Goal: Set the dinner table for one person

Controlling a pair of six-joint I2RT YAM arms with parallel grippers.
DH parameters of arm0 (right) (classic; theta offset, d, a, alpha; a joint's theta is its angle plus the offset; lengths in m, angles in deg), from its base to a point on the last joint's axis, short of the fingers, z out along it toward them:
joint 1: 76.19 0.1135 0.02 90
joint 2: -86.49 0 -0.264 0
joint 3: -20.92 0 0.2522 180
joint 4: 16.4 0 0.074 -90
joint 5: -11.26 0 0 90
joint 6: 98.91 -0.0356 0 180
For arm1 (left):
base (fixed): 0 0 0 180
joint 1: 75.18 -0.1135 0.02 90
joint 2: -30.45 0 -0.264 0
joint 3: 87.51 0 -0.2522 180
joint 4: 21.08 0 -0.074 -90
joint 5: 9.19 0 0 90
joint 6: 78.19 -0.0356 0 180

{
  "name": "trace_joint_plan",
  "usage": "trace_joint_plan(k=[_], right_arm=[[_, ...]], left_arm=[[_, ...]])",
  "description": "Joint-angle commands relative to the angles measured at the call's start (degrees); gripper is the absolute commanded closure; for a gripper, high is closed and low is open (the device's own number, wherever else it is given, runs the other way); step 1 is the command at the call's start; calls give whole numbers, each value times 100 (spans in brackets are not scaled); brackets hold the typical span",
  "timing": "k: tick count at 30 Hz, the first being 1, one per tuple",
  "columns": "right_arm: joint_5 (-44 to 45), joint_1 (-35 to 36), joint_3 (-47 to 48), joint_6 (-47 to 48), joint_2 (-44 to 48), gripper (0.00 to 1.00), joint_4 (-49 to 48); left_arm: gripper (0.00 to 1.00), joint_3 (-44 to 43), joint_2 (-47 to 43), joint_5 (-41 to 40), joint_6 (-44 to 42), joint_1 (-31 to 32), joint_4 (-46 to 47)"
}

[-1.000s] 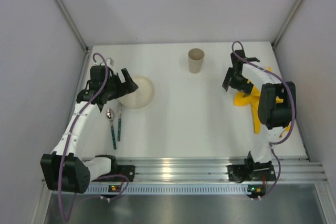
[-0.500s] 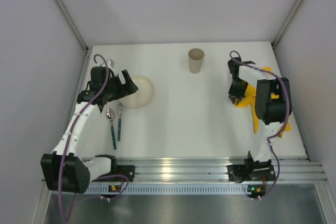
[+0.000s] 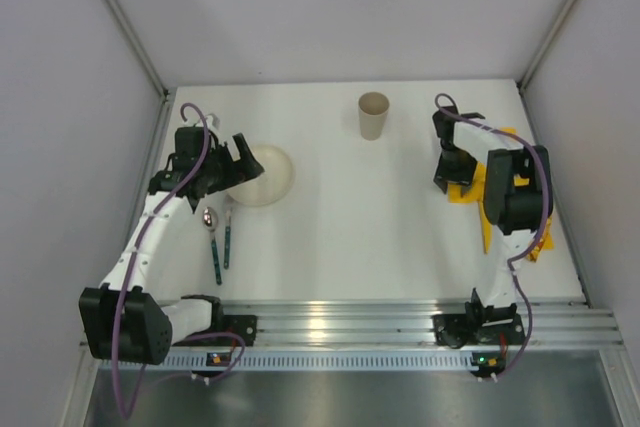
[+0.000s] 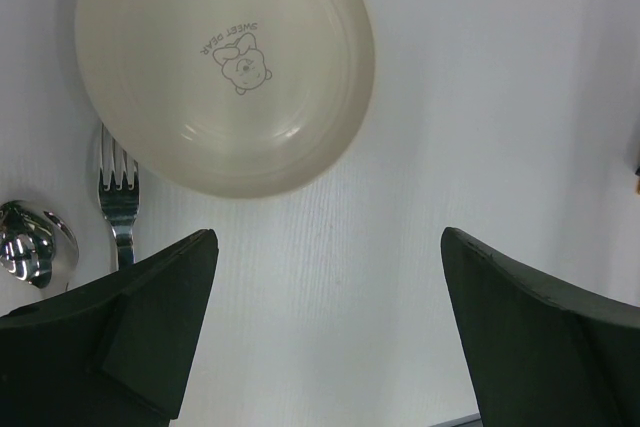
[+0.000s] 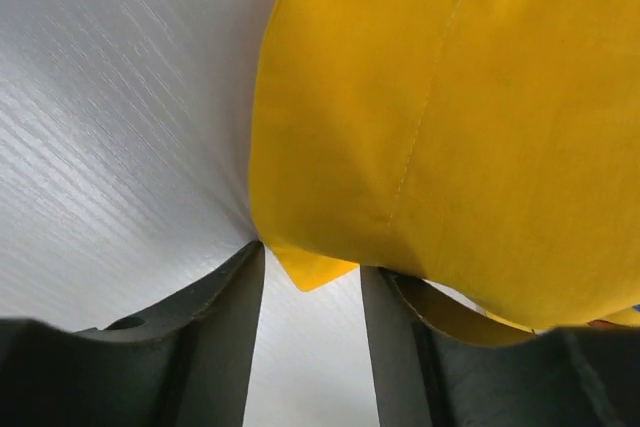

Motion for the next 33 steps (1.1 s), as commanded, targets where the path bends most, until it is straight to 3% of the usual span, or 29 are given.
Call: trace_joint_plan(k=[1, 4, 5, 7, 12, 16, 19, 22, 26, 27, 28, 29, 30, 31, 33], right_arm=[[69, 29, -204, 14, -177, 57, -316], [60, 29, -547, 49, -185, 75, -703], [60, 21, -600, 84, -194, 86, -773], [34, -6, -583, 111, -203, 100, -783], [-517, 55, -426, -178, 376, 100, -494], [-1275, 529, 66, -888, 1324, 100, 16], [-1837, 1205, 839, -1547, 1519, 100, 315], [-2724, 1400, 1219, -2400, 1450, 100, -95], [-3611, 1567, 1192, -2983, 1152, 100, -1791], [-3683, 1559, 1340, -2939, 872, 86, -1785], [-3719, 1559, 1499, -2861, 756, 63, -1585], [-3711, 1550, 1674, -2764, 694, 22, -1504], [-3667, 1550, 1685, -2615, 763, 7, -1443], [-3632, 1515, 1633, -2535, 868, 1, -1424], [-3395, 1497, 1343, -2273, 1306, 0, -1389]], left_arm=[[1, -187, 33, -2, -47, 15, 187], [1, -266, 24, -63, -73, 15, 117], [1, -275, 33, -81, -73, 15, 82], [1, -293, -2, -90, -73, 15, 29], [1, -293, -187, -99, -30, 24, -41], [1, -380, -275, -125, -73, 68, -173], [1, -477, -284, -143, -65, 76, -235], [1, -539, -240, -125, -65, 94, -235], [1, -574, -178, -116, -73, 155, -243], [1, -583, -161, -99, -73, 164, -235], [1, -618, -169, -90, -73, 182, -270], [1, -635, -161, -107, -73, 225, -287], [1, -670, -169, -108, -82, 252, -305], [1, -688, -170, -108, -91, 322, -314], [1, -697, -134, -21, -117, 419, -305]])
